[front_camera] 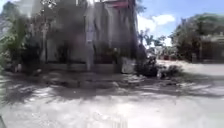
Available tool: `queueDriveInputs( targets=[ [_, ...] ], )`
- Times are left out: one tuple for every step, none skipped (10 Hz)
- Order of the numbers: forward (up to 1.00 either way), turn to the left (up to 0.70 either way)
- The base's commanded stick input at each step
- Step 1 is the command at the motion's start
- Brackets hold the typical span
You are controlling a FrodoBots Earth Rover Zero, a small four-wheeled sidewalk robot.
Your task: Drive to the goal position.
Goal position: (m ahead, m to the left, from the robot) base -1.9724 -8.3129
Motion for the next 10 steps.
queueDriveInputs(
  targets=[
    [0.07, 0.00],
    [0.59, -0.11],
    [0.95, -0.26],
    [0.94, -0.35],
    [0.95, -0.38],
    [0.95, -0.38],
    [0.95, -0.38],
    [0.95, -0.38],
    [0.95, -0.38],
    [0.95, -0.38]
  ],
)
